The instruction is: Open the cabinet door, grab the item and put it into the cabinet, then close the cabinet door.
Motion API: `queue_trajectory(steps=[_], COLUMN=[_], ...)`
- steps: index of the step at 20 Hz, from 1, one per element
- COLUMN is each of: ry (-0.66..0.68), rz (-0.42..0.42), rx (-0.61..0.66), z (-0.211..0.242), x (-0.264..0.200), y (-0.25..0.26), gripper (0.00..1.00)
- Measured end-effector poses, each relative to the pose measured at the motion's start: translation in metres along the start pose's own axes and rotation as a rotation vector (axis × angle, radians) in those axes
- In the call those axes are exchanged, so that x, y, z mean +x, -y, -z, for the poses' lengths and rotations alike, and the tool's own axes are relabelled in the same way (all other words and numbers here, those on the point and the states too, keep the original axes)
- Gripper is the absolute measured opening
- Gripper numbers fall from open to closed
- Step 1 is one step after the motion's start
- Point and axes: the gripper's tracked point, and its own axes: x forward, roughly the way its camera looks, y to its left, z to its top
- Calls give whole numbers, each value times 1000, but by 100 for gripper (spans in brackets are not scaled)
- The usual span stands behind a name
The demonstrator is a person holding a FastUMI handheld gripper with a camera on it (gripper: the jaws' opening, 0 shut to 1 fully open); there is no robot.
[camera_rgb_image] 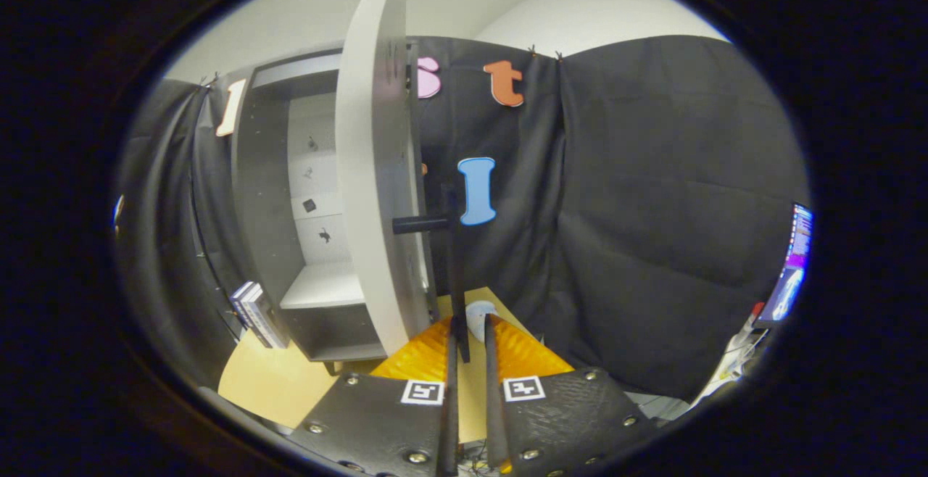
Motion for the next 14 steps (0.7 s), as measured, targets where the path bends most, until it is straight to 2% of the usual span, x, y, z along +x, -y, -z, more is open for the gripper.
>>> queue_trajectory(steps=[6, 14], ry=[31, 41], rz=[147, 146], rx=[-22, -84], z=[0, 8], x=[-11, -17], y=[39, 24], gripper=[15, 14])
